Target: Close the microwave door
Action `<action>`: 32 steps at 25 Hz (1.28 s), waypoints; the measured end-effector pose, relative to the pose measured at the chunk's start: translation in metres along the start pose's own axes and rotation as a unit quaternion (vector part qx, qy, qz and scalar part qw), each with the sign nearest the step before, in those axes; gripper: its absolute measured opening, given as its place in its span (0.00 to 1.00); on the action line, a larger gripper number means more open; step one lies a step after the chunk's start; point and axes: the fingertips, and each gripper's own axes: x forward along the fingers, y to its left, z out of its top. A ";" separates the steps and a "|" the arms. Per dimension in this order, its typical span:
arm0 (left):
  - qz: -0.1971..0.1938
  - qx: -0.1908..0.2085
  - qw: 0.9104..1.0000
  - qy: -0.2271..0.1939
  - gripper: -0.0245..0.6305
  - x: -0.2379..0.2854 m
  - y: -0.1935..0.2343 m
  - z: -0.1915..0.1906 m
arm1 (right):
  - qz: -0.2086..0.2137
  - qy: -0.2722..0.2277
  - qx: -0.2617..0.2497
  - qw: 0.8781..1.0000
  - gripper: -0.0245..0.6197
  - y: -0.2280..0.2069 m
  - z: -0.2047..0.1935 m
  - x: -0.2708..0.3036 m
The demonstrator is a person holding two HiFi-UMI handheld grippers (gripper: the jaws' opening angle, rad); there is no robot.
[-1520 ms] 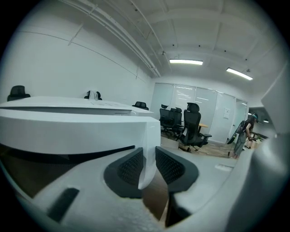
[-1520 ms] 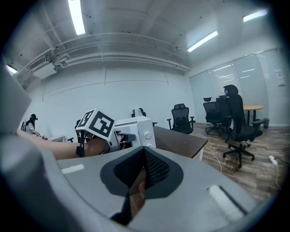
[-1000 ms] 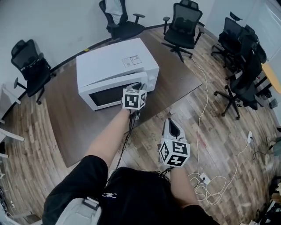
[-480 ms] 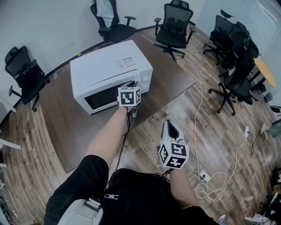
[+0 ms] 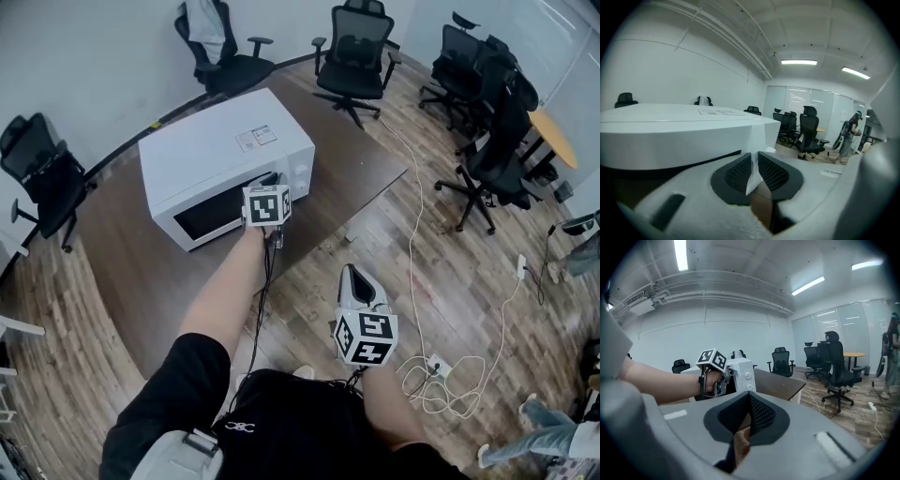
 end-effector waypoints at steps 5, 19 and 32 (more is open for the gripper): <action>0.007 0.016 1.000 0.006 0.10 -0.003 0.003 0.002 | -0.001 0.004 -0.001 1.000 0.05 0.005 -0.001 -0.004; -0.075 0.039 0.996 -0.008 0.06 -0.087 -0.029 -0.014 | 0.006 -0.015 0.016 1.000 0.05 0.050 0.011 0.000; -0.133 0.071 0.988 -0.023 0.06 -0.228 -0.027 -0.026 | 0.019 -0.042 0.012 0.999 0.05 0.118 0.030 -0.007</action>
